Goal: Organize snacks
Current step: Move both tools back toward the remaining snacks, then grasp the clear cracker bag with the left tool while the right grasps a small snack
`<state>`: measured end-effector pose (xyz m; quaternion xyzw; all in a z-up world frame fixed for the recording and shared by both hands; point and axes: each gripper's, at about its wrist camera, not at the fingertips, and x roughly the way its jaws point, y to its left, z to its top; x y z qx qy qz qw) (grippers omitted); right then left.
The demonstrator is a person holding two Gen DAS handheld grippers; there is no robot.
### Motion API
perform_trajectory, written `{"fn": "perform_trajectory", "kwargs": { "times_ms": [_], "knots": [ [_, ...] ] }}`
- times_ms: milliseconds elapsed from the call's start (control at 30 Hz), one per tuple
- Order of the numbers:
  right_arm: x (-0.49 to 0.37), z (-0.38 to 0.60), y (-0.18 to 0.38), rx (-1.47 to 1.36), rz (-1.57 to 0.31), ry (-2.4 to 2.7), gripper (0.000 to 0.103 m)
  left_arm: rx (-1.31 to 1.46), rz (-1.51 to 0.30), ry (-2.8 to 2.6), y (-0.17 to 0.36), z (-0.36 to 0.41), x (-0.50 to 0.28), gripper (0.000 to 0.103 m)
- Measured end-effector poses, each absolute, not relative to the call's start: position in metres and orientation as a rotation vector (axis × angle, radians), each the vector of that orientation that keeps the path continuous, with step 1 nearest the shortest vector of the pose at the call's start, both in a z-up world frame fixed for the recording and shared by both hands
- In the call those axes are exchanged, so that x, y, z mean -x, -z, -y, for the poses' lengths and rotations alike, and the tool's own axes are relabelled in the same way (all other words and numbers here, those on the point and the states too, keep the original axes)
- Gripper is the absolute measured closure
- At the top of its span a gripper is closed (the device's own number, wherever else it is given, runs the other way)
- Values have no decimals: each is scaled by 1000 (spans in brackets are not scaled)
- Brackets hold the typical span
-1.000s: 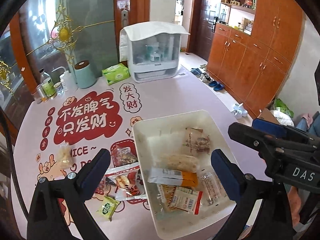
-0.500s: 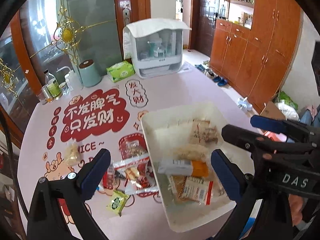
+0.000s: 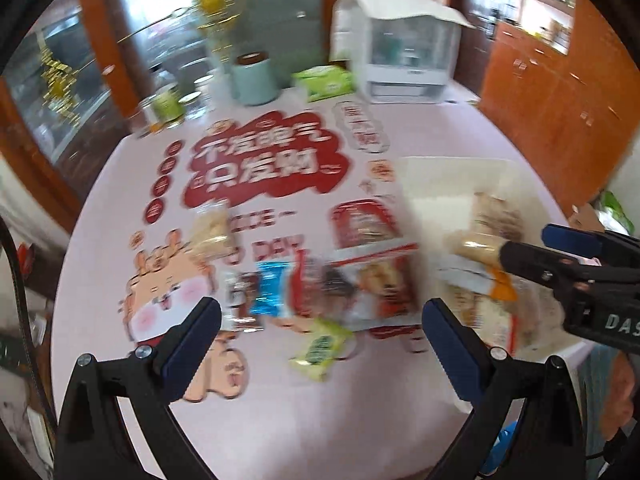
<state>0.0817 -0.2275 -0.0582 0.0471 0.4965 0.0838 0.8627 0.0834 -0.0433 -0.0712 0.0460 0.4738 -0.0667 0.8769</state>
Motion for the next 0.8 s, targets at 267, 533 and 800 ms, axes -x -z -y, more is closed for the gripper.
{"fn": "perform_trajectory", "kwargs": {
  "times_ms": [267, 533, 800],
  "knots": [
    [-126, 167, 50, -31, -1011, -239, 32, -62, -936, -17, 58, -42, -125, 3],
    [-209, 111, 64, 98, -1090, -304, 32, -78, -957, -31, 66, -84, -208, 3],
    [-274, 89, 146, 208, -1435, -343, 32, -24, -1143, -26, 146, -106, -288, 3]
  ]
}}
